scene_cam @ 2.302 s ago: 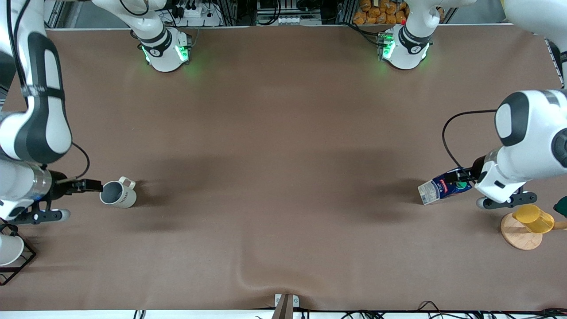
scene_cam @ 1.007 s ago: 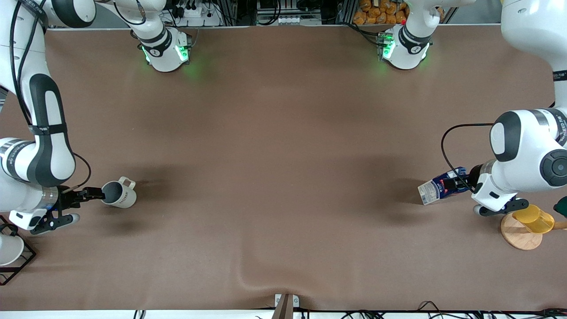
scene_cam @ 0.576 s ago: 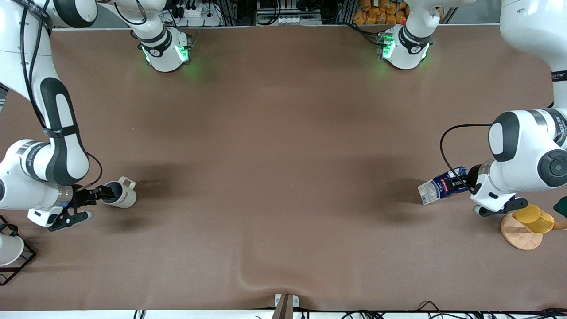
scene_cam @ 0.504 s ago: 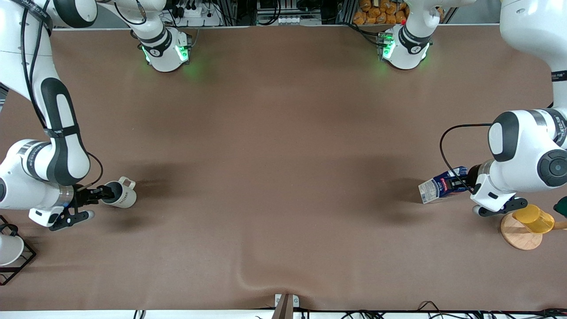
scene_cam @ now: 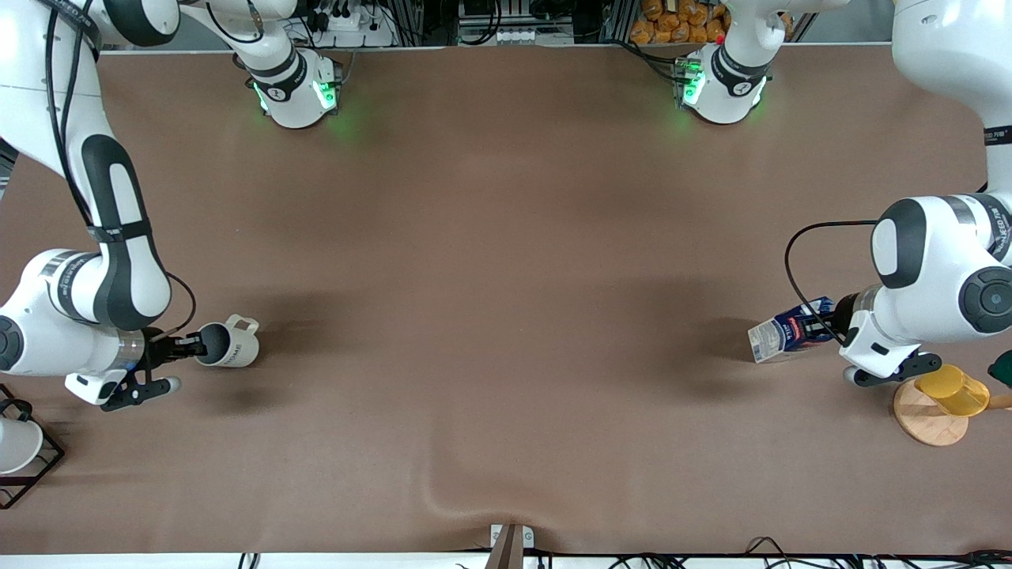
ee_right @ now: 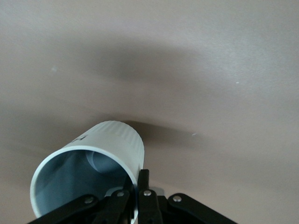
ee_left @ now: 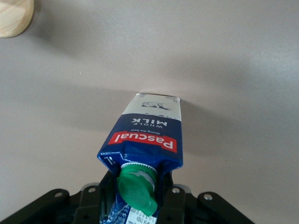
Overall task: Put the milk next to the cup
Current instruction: 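Grasp the mug rim with the right gripper while the left gripper grasps the carton, then carry the mug and milk carton toward the table center with both grippers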
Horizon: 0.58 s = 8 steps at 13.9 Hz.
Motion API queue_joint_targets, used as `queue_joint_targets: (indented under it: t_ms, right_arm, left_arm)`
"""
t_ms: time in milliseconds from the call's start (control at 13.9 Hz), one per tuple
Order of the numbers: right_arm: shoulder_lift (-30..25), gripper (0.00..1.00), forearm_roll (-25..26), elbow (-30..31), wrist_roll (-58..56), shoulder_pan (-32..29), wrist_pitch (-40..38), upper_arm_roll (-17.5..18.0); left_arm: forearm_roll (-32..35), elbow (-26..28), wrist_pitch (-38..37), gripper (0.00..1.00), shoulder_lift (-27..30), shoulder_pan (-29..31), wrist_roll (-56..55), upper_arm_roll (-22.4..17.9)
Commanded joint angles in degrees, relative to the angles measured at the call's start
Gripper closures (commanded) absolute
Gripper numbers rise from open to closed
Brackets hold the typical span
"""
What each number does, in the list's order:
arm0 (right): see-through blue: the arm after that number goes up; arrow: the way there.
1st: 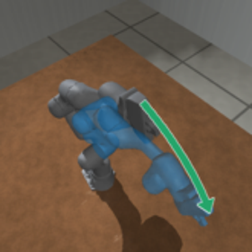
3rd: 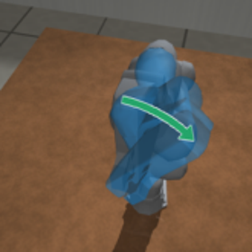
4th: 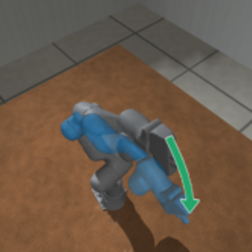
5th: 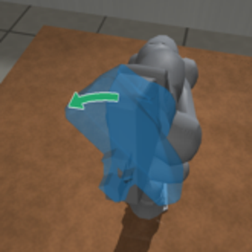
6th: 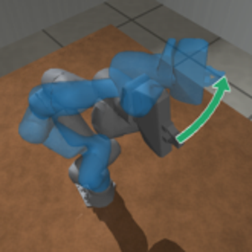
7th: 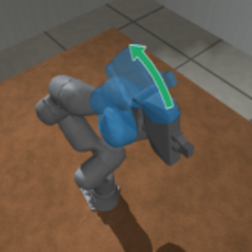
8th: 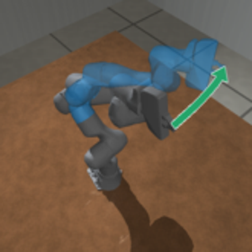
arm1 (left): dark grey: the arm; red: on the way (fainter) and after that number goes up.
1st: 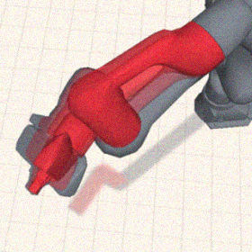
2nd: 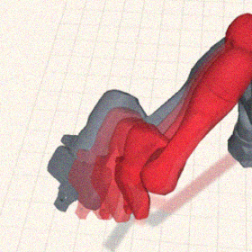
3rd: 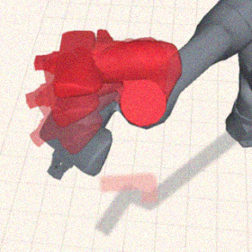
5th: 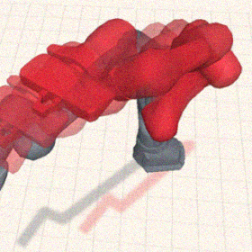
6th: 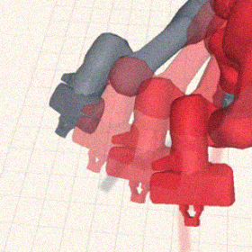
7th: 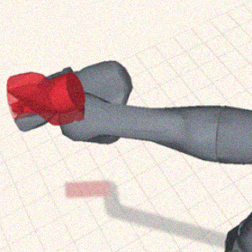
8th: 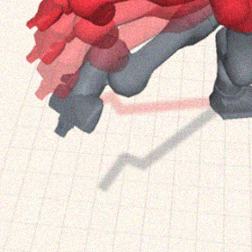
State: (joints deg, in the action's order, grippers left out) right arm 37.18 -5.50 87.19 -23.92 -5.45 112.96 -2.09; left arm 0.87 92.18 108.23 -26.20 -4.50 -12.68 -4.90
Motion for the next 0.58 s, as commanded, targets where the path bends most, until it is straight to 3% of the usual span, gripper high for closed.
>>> queue_joint_targets:
  t_ms: [0,288,504]
  right_arm:
    - [-4.3,1.00,-0.5,0.2,8.8,3.4,-4.2,-0.1]
    - [-7.1,1.00,-0.6,-2.7,26.5,11.3,-12.9,0.0]
    - [-8.2,1.00,-1.7,-3.7,34.9,16.2,-14.7,0.1]
  left_arm:
    - [0.5,-1.1,-2.1,0.59,1.4,-0.8,-0.4,0.2]
    - [0.4,-1.2,-5.4,0.57,4.9,-2.7,-0.6,2.3]
    - [0.4,-1.6,-7.9,0.57,7.7,-2.6,-0.9,5.2]
